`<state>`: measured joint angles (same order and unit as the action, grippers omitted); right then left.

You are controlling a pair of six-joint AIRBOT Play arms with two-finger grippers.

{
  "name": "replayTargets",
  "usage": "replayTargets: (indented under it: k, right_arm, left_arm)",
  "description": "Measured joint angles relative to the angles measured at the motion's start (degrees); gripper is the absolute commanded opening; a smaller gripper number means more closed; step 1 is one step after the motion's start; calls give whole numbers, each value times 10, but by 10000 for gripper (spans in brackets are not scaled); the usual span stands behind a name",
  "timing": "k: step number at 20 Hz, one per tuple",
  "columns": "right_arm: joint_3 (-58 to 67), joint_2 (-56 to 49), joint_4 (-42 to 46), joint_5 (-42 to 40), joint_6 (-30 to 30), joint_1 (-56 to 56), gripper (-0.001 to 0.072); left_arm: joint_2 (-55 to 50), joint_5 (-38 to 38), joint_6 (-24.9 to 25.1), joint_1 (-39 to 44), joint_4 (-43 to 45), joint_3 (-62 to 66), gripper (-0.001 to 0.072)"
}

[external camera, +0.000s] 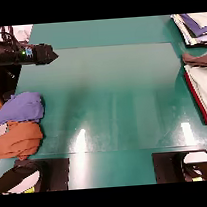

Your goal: Fold the shirts.

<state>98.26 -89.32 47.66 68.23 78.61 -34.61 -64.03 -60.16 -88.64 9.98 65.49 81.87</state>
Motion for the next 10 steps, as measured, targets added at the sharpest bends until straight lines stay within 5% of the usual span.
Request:
replayTargets:
  k: [10]
  right_arm:
    - [90, 48, 12, 110, 15, -48, 14]
  left_arm:
    - [0, 2, 2, 0, 0, 0, 22]
